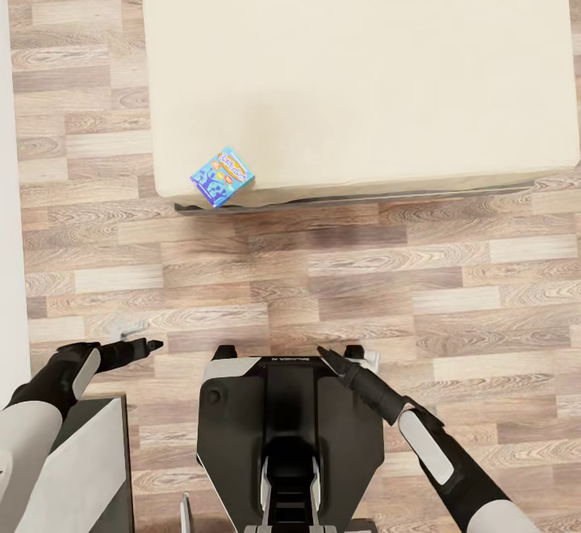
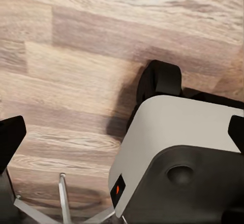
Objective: Put all the toys in the child's room - the three board games (two on the bed and one on the table), the two jigsaw puzzles on the table, and the tennis ball on the table - inside the toy box on the table in the child's room.
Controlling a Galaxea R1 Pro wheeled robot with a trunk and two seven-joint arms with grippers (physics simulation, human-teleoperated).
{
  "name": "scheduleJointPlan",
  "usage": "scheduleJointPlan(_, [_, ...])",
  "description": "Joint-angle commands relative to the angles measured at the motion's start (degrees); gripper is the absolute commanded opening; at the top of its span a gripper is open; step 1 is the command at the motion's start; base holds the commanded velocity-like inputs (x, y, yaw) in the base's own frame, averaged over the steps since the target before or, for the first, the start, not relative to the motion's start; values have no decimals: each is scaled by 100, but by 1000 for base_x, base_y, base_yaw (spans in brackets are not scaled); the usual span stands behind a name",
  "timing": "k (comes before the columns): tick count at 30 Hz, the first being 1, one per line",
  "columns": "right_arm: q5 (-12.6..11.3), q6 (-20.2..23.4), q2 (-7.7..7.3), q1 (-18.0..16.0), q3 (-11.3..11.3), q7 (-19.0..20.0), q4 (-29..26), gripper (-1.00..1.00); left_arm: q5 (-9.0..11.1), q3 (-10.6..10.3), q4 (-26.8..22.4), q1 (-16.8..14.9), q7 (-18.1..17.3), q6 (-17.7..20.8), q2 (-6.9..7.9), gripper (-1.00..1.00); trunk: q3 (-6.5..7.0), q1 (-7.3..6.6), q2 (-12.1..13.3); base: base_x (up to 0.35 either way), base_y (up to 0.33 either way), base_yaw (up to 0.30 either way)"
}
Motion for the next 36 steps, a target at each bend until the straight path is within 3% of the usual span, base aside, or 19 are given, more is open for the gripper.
scheduleJointPlan(1, [-89,52,4,-8,-3,69,57,100,45,2,-10,0,-19,51,0,100,-5,4,-9,0,0,0])
scheduleJointPlan(9, [-153,115,-11,-31,-63,278,238,100,45,-59,-29,0,-461,94,11,100,-5,4,-9,0,0,0])
scheduleJointPlan(14, [-151,297,-38,-37,-76,303,260,100,37,-43,-53,0,-698,406,29,100,-5,4,-9,0,0,0])
scheduleJointPlan(19, [-150,462,-42,-36,-82,348,260,100,35,-20,-83,0,-744,526,48,100,-5,4,-9,0,0,0])
scheduleJointPlan(36, [-141,274,16,-32,-90,315,266,100,39,-1,-97,0,-765,581,68,100,-5,4,-9,0,0,0])
